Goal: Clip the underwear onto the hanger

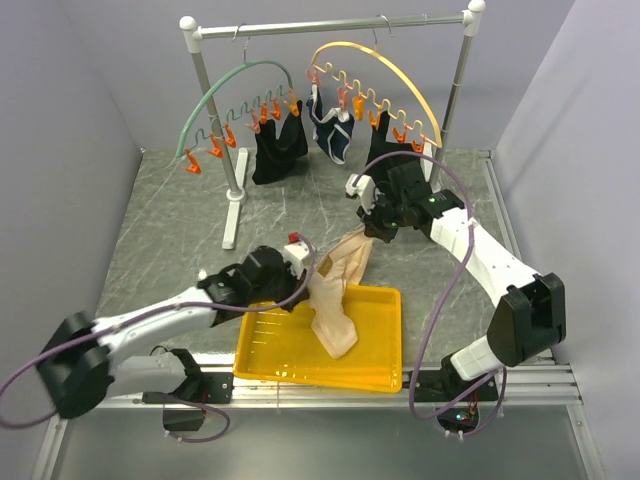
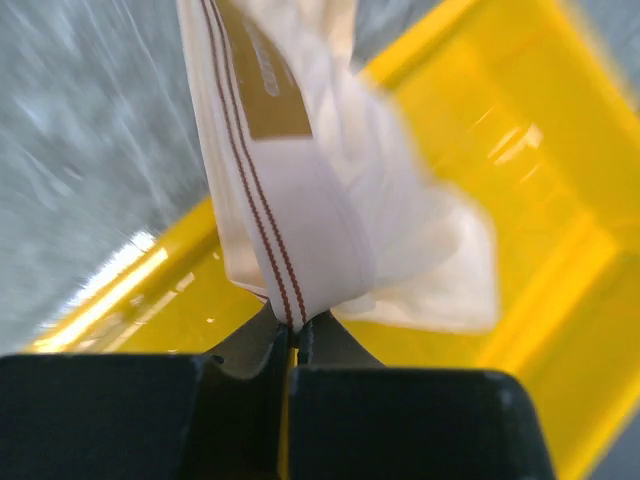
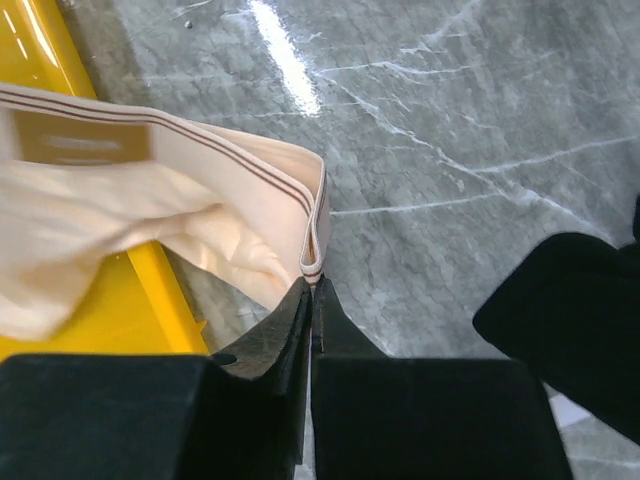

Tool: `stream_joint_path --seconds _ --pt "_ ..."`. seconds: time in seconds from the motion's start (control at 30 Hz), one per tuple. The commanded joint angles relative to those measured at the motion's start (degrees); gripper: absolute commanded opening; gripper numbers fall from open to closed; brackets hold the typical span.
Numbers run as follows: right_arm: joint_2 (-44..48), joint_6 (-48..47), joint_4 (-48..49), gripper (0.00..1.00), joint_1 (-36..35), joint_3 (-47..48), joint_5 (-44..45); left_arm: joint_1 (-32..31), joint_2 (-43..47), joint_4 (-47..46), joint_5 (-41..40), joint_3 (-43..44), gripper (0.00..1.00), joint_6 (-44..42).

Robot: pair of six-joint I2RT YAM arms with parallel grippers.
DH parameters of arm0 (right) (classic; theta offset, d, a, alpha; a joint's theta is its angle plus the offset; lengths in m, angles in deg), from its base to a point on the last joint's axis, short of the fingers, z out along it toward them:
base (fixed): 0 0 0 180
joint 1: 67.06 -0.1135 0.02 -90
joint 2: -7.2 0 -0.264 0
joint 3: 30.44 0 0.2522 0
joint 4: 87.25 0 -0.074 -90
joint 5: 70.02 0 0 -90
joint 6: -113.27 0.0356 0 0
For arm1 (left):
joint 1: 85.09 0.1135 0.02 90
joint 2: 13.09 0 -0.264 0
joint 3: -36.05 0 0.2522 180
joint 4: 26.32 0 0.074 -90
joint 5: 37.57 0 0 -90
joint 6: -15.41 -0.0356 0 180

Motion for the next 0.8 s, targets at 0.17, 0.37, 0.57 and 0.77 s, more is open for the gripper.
stream_joint_path --seconds 0.17,0.37,0.57,0.77 --pt "7.8 5.9 3.7 0.0 6.7 4.0 -0.3 13.2 6.9 12.7 -4.6 20.7 0.0 -23.5" --pt "4.1 8.8 3.9 0.0 8.6 11.0 1.9 22.5 -3.9 14.1 -5.2 33.5 0.0 -32.3" --pt "-2.9 12.3 5.8 0.0 8.5 10.3 3.2 22.8 -9.9 12.2 -7.3 29.8 0.0 -34.7" --pt "-0.7 12.9 8.2 0.0 8.5 2.2 2.3 23.2 -7.4 10.4 -7.9 23.4 0.0 -34.1"
